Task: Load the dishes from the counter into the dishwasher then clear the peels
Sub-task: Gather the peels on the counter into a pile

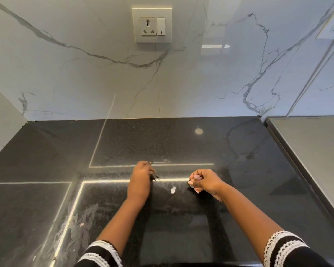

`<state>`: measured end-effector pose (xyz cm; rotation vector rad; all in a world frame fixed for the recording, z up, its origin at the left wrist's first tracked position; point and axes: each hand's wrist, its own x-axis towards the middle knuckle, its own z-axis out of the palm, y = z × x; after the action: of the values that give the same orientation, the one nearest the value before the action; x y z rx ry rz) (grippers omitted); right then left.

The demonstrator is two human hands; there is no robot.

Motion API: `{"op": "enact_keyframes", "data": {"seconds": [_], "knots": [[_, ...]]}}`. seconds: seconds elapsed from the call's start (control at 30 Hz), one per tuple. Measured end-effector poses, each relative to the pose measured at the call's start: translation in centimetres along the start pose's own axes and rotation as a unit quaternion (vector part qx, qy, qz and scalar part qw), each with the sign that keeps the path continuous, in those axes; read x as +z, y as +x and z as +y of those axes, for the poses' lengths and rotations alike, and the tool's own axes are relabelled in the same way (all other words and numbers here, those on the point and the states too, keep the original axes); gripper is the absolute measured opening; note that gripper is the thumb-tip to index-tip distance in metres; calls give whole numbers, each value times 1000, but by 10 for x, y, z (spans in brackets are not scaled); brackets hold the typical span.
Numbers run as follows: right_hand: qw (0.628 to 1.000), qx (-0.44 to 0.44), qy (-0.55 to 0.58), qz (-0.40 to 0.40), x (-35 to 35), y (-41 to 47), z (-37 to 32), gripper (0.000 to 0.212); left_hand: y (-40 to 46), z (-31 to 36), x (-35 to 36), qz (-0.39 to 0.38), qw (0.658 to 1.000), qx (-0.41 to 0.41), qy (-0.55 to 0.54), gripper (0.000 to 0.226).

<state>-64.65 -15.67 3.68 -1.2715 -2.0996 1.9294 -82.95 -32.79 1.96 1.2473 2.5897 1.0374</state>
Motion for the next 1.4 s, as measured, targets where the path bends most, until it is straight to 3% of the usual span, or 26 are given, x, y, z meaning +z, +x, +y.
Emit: {"op": "enact_keyframes", "data": {"seconds": [0.07,0.17,0.4,0.63,0.73,0.83,0.97,1.03,1.1,1.27,1.4], "knots": [[1000,-1,-3,-2,-1,2,1,14,3,-24,-15,6,999,-39,19,16],[1000,1,-8,-12,-2,4,-1,12,2,-35,-20,-44,998,-7,52,11],[1000,1,0,-16,-2,3,-2,12,1,-30,-14,-67,982,52,166,18],[1000,-3,6,-14,-2,2,0,11,10,-31,-20,-58,998,11,9,25],[1000,-5,5,-18,-3,4,0,12,13,-25,-16,-100,989,82,65,41],[1000,-4,6,-20,-4,4,0,12,16,-22,-12,-116,975,127,139,27],[1000,-10,9,-16,-3,3,1,12,34,-20,-10,-122,987,62,79,27],[1000,-12,10,-18,-3,3,2,12,50,-19,-12,-75,997,-25,1,29],[1000,-13,13,-19,-3,3,3,12,61,-16,-11,-34,998,-52,-21,24],[1000,-12,17,-23,-4,3,4,11,58,-8,-2,-118,983,64,121,24],[1000,-13,19,-20,-3,3,4,11,55,-16,2,-97,970,133,176,26]]}}
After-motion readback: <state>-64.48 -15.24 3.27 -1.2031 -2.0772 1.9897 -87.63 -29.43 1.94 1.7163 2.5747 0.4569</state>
